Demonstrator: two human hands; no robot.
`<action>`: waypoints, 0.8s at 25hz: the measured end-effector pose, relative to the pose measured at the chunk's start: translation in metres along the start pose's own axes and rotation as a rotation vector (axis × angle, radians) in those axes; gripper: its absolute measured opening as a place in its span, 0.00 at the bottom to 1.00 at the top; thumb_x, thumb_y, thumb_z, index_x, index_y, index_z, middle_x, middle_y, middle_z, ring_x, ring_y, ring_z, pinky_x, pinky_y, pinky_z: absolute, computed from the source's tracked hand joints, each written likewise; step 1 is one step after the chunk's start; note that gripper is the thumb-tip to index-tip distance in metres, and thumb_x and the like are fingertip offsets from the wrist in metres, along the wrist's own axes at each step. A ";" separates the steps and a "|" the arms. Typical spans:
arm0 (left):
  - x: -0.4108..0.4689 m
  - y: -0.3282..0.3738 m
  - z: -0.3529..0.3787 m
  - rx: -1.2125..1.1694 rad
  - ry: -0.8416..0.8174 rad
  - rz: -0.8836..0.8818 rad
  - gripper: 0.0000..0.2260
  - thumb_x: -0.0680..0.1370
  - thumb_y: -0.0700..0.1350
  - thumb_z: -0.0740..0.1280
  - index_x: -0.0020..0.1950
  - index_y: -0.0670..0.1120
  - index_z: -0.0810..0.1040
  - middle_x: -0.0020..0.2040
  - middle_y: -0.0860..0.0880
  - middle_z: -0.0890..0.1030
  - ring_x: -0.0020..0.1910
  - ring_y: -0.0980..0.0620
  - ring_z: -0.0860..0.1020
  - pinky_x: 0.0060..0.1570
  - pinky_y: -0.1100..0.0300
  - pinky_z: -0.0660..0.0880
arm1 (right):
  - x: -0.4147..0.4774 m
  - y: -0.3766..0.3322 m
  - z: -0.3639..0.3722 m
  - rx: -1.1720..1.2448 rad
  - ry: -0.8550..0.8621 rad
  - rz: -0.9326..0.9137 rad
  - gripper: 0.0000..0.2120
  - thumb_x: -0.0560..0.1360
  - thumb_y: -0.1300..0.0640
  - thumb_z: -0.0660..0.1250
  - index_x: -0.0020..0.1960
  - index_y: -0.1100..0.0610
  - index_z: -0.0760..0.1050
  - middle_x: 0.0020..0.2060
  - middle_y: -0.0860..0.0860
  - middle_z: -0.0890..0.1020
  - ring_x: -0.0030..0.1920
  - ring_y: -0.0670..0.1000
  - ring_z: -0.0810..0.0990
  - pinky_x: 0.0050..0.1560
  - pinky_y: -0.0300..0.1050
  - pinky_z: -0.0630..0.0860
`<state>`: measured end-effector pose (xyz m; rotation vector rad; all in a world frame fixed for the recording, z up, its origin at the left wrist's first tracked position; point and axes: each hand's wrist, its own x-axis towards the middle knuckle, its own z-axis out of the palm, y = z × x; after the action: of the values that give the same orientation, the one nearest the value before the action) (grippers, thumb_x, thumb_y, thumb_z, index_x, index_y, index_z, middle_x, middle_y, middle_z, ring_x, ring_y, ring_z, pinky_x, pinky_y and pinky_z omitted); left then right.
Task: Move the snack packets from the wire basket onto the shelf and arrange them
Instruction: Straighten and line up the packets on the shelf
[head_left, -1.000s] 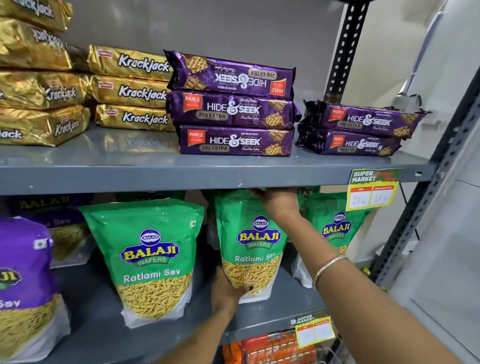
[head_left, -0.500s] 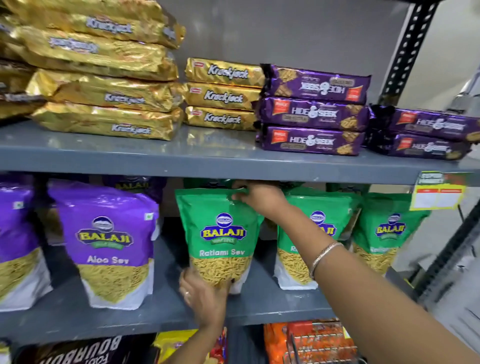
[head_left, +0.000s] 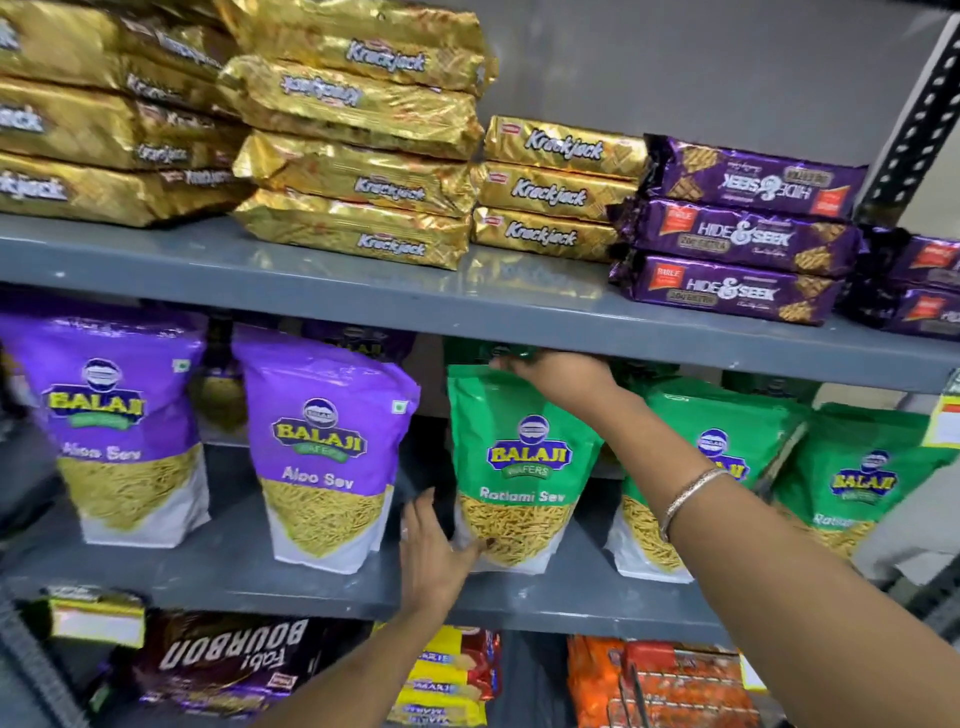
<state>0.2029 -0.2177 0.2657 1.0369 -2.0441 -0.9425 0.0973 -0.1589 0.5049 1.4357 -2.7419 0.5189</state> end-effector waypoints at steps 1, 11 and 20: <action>-0.005 -0.010 -0.012 0.133 0.089 0.131 0.30 0.67 0.54 0.71 0.64 0.43 0.67 0.59 0.42 0.74 0.62 0.44 0.70 0.62 0.48 0.72 | 0.000 -0.016 0.004 -0.020 -0.011 -0.030 0.24 0.74 0.39 0.58 0.55 0.59 0.73 0.56 0.61 0.79 0.47 0.54 0.74 0.45 0.44 0.64; 0.017 -0.101 -0.109 -0.050 0.196 -0.354 0.56 0.56 0.50 0.81 0.75 0.41 0.53 0.74 0.41 0.63 0.72 0.42 0.65 0.69 0.42 0.62 | 0.027 -0.137 0.063 -0.066 0.001 -0.231 0.18 0.76 0.52 0.60 0.65 0.53 0.72 0.66 0.56 0.75 0.65 0.58 0.73 0.61 0.49 0.72; 0.036 -0.118 -0.117 -0.074 0.119 -0.321 0.48 0.61 0.44 0.78 0.75 0.43 0.56 0.72 0.45 0.67 0.72 0.46 0.66 0.70 0.48 0.61 | -0.010 -0.126 0.114 0.044 0.508 -0.479 0.13 0.73 0.47 0.61 0.38 0.56 0.75 0.33 0.55 0.81 0.36 0.56 0.79 0.37 0.47 0.73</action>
<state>0.3242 -0.3342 0.2391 1.3732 -1.7639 -1.0794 0.2214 -0.2502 0.4320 1.6182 -1.9338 0.7842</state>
